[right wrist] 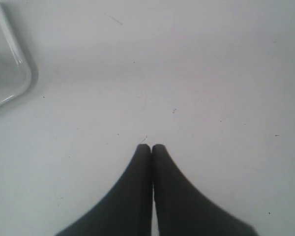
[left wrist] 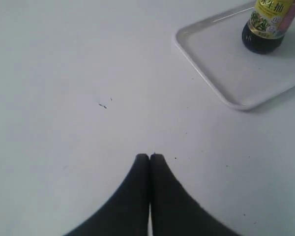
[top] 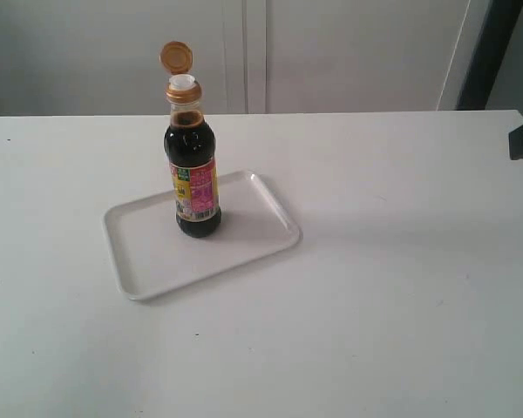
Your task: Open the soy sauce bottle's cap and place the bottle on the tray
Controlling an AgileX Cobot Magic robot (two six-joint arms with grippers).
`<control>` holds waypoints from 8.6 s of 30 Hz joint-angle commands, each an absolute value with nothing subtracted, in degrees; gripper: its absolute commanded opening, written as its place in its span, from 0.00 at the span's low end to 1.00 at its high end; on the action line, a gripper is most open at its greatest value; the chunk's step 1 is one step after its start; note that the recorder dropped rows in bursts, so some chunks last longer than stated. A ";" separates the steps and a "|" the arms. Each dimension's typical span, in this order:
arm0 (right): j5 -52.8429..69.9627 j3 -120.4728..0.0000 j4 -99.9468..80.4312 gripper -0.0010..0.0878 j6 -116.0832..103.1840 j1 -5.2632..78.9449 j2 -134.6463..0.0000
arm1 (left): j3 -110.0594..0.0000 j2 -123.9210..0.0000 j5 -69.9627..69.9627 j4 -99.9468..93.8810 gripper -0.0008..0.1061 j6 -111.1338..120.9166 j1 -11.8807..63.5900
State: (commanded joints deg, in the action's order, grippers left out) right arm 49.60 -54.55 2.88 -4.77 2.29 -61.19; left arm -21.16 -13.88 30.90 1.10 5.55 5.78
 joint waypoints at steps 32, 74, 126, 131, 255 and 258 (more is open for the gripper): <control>49.60 -54.55 2.88 0.01 -4.77 2.29 -61.19 | -10.62 0.00 26.90 1.25 0.01 5.55 8.10; 49.60 -54.55 2.98 0.01 -4.77 2.29 -61.19 | 0.00 0.00 13.11 3.01 0.01 -2.35 8.10; 49.60 -54.55 2.98 0.01 -4.77 2.29 -60.37 | 0.00 0.00 13.31 2.90 0.01 0.00 8.10; 49.60 -54.55 2.63 0.01 -0.90 2.29 -54.31 | 0.00 0.00 13.31 2.90 0.01 0.00 8.10; 19.63 0.00 -0.62 0.01 0.00 2.29 0.00 | 0.00 0.00 13.31 2.90 0.01 0.00 8.10; 19.60 0.00 -0.46 0.01 0.00 2.29 0.00 | 0.00 0.00 13.31 2.90 0.01 0.00 8.10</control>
State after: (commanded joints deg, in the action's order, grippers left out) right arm 19.60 0.00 -0.46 0.00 2.29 0.00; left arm 0.00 0.00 13.31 2.90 0.00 8.10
